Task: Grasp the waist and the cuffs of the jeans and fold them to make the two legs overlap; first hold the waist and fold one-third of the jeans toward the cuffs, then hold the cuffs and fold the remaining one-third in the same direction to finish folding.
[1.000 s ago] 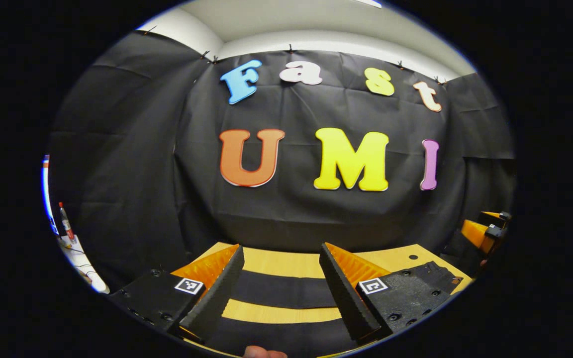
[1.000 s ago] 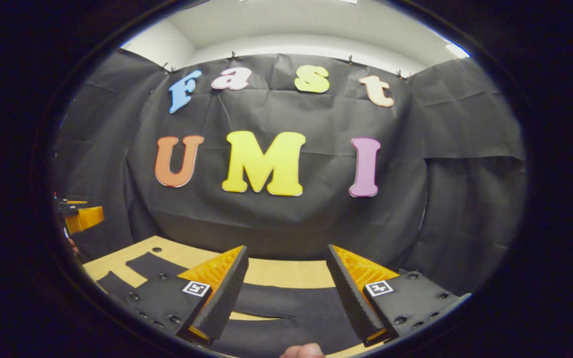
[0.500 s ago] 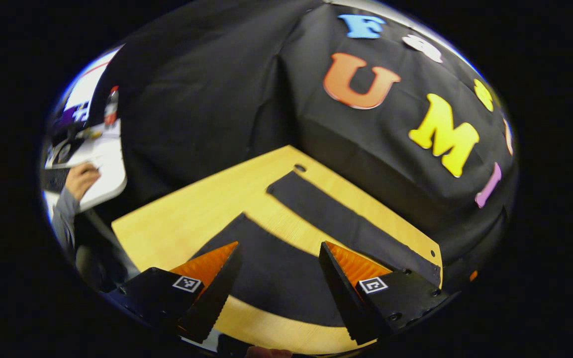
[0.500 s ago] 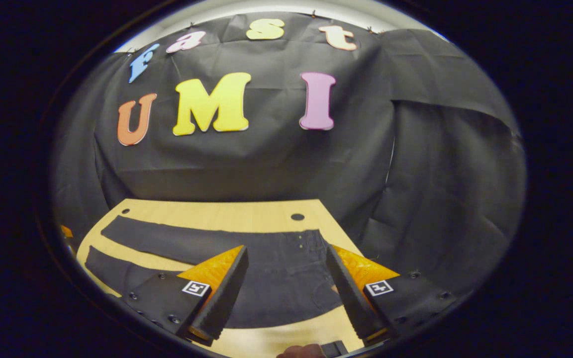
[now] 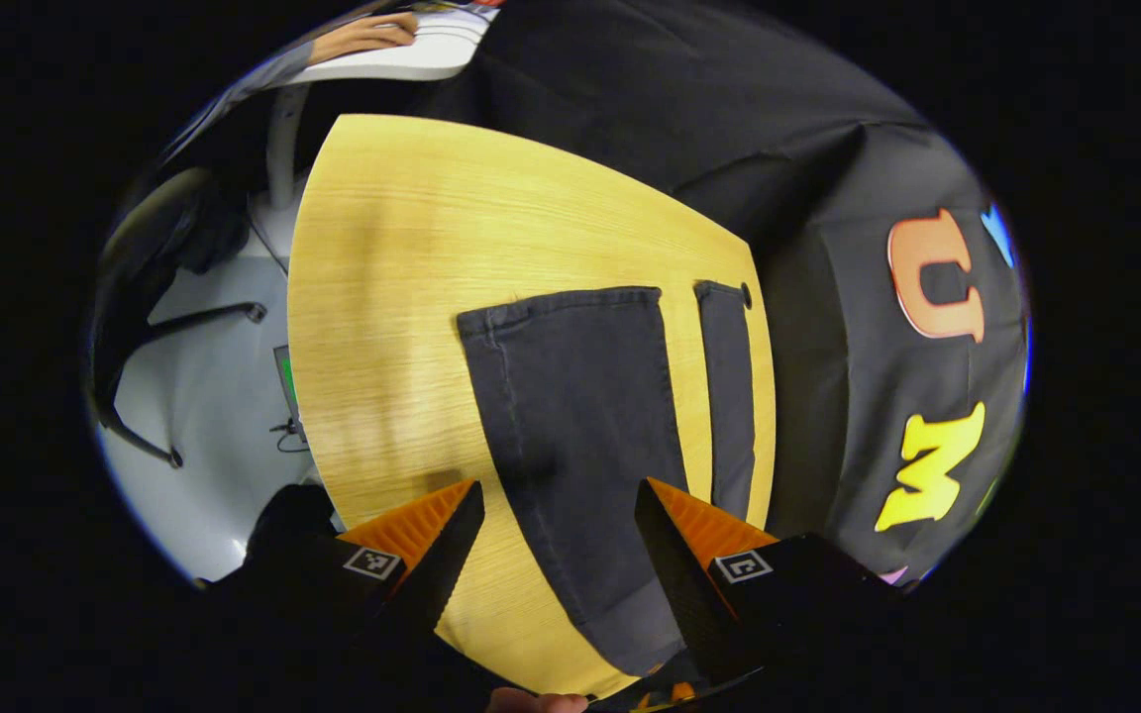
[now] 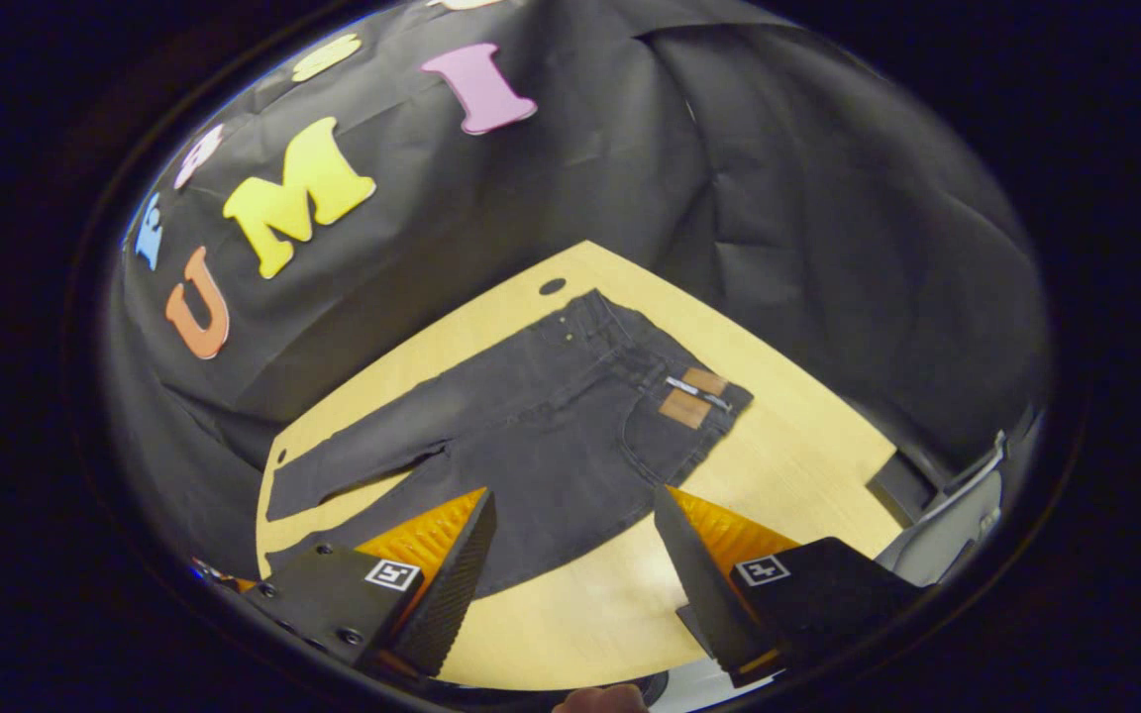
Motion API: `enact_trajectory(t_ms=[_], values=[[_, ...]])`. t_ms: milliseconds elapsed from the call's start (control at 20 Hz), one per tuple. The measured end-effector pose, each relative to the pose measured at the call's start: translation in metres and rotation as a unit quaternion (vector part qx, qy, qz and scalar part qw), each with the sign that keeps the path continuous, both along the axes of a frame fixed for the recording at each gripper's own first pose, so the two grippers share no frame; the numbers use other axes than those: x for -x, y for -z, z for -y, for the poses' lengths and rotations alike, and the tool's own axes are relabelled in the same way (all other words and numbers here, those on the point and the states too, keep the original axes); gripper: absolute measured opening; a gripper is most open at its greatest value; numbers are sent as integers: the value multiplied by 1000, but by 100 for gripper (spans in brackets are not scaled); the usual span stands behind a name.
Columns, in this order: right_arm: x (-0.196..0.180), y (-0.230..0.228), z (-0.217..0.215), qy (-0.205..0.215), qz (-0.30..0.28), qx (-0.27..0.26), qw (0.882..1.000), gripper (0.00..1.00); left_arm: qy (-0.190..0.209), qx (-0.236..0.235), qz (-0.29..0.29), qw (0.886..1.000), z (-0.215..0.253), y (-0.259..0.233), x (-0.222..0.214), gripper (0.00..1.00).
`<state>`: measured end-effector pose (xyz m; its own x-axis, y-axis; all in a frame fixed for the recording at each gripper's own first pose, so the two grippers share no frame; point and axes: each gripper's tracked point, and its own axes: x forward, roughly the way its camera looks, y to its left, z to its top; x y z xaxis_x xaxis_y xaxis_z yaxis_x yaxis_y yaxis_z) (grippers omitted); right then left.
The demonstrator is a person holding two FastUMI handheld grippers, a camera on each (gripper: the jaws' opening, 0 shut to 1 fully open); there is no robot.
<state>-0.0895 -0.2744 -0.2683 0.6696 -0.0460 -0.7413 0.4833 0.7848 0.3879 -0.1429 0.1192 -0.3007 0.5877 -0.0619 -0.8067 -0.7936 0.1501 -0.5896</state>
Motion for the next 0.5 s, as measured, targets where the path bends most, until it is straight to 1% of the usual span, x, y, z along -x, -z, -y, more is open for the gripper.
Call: enact_trajectory(t_ms=[50,100,200,250,300,350,400,450,500], values=[[1,4,4,8,-4,-9,1000,99,-6,5,-3,1000,1,5,-3,99],[0,5,3,17,-9,-15,1000,94,-10,8,-10,1000,0,8,-4,100],[6,14,8,34,-15,-27,999,94,-22,19,-4,1000,0,10,-12,99],[9,18,10,41,-17,-33,998,99,-26,22,0,999,-2,12,-16,98],[10,20,12,52,-20,-43,998,99,-31,23,5,999,-4,16,-21,98],[11,21,15,65,-22,-56,996,94,-36,25,9,999,-5,16,-24,100],[8,25,19,78,-22,-73,994,94,-39,25,14,999,-6,16,-29,98],[4,31,26,89,-23,-90,992,99,-40,26,21,999,-5,16,-33,98],[1,36,31,99,-21,-105,989,99,-42,26,26,998,-6,17,-37,100]])
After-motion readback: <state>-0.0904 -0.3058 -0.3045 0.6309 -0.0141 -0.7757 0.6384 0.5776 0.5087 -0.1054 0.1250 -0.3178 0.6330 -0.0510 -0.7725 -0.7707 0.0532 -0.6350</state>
